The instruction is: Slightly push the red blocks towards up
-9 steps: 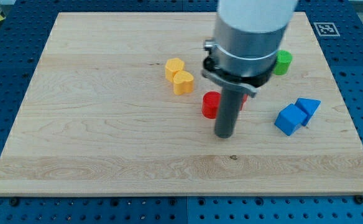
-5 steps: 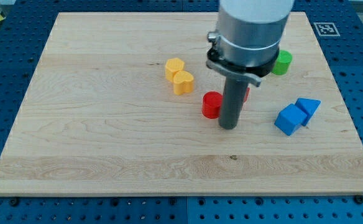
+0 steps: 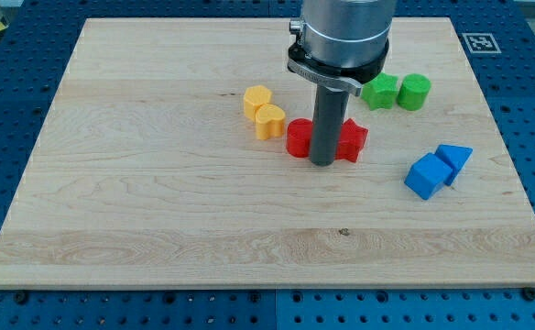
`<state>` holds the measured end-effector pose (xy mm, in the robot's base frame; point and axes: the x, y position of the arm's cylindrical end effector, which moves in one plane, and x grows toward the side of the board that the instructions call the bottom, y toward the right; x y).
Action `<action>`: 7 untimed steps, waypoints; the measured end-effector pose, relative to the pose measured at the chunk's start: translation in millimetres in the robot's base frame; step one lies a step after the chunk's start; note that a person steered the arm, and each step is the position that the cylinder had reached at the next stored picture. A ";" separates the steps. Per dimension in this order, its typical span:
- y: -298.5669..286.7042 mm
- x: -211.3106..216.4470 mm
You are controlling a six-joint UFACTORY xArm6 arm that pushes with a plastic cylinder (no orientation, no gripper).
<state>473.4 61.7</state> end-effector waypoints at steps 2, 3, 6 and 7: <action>20.3 27.9; 55.6 24.0; 41.9 6.6; 42.4 28.9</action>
